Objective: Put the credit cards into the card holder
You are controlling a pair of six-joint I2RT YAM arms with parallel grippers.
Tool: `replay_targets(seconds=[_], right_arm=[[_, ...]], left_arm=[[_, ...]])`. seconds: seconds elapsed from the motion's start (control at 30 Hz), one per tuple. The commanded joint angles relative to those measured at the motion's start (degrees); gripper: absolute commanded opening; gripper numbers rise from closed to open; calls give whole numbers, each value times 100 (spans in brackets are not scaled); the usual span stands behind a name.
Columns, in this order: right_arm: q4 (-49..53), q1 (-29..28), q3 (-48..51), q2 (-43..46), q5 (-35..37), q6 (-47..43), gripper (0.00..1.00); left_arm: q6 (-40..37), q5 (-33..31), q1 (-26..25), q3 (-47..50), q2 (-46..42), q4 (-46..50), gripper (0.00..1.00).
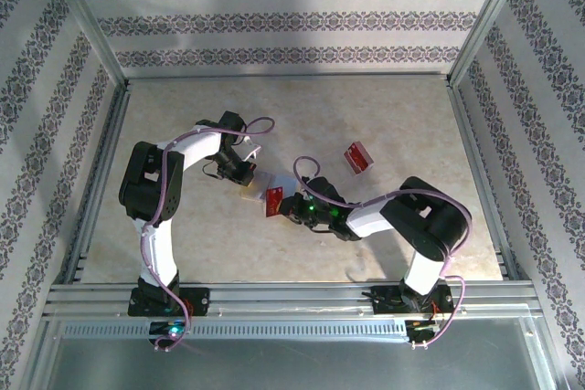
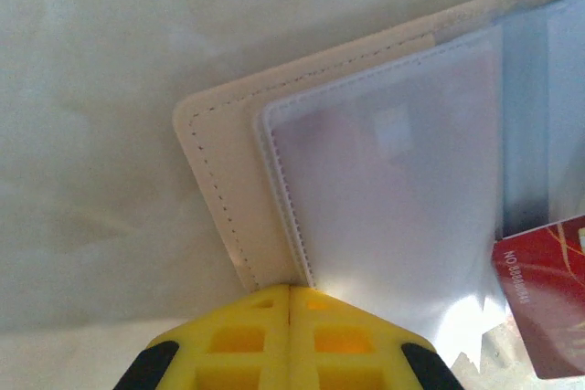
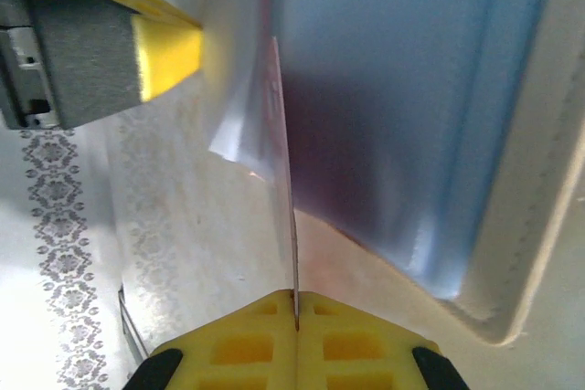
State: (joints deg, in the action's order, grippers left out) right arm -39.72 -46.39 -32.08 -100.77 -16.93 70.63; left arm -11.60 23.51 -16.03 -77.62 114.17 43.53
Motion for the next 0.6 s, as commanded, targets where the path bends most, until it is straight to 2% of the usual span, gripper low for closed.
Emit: replay_targets(seconds=[0.0, 0.27, 0.57], right_arm=[[-175, -71, -44, -104, -70, 49, 0], [-120, -6, -105, -169, 13, 10, 0], [-638, 176, -217, -505, -23, 73, 0]], left_arm=[[-12, -59, 33, 28, 105, 130, 0], [-7, -48, 27, 2, 148, 145, 0], [-4, -70, 30, -48, 193, 179, 0]])
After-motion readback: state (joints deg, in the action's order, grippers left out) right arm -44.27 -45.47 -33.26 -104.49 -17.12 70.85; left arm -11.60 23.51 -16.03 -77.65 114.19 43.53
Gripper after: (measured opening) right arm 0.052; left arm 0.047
